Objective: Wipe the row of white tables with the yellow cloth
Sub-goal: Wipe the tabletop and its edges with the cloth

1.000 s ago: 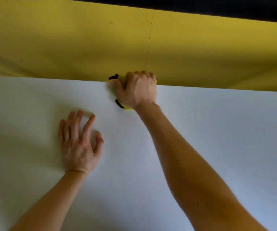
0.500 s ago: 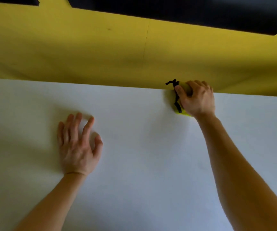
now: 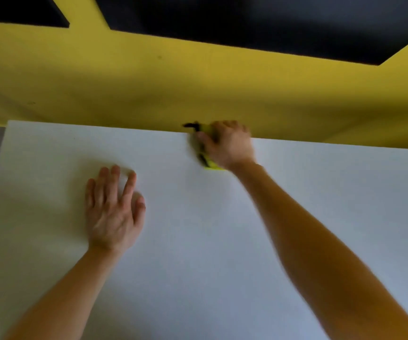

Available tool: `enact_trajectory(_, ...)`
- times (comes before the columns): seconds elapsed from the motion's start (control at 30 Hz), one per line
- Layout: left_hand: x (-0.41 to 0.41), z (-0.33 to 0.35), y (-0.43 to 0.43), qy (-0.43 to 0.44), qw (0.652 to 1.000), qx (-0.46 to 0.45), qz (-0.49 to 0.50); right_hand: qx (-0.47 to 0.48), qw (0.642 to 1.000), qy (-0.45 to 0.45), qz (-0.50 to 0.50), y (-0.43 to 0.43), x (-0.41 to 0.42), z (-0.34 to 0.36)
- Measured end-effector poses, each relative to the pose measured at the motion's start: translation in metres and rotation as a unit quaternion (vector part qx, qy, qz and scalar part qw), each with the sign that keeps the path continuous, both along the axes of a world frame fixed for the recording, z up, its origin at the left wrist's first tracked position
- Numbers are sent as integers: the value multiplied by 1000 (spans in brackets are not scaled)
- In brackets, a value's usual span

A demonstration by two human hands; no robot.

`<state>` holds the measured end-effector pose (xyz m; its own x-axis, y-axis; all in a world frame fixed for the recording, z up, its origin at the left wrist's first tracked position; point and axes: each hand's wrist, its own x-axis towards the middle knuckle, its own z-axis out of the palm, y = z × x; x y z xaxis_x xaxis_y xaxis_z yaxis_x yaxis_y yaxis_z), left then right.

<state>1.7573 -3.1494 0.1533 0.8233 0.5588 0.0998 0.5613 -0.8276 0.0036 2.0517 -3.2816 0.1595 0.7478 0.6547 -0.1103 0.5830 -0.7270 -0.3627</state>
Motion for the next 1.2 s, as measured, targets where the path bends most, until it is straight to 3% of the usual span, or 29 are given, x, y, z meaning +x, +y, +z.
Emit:
enact_trajectory(0.13, 9, 12, -10, 47, 999, -5, 10, -41, 993, -35, -108, -157, 80, 5)
enact_trajectory(0.23, 25, 14, -41, 34, 999, 7, -28, -65, 988, -28, -135, -162, 73, 3)
enact_trajectory(0.37, 61, 16, -100, 23, 995, 4, -99, -55, 990, -21, 126, -61, 14, 2)
enact_trajectory(0.5, 94, 16, -167, 11, 997, -18, -73, -1, 986, 9, 168, -47, 17, 8)
enact_trajectory(0.8, 158, -12, -247, -20, 976, -102, -191, -21, 995, -70, -70, -323, 180, -5)
enact_trajectory(0.93, 156, -14, -244, -49, 976, -106, -184, -65, 991, -79, -81, -269, 146, -4)
enact_trajectory(1.1, 156, -19, -244, -58, 977, -108, -172, -39, 994, -14, 97, -88, 63, 4)
enact_trajectory(1.2, 157, -19, -244, -67, 978, -95, -173, -19, 991, 31, 131, -58, 58, 0)
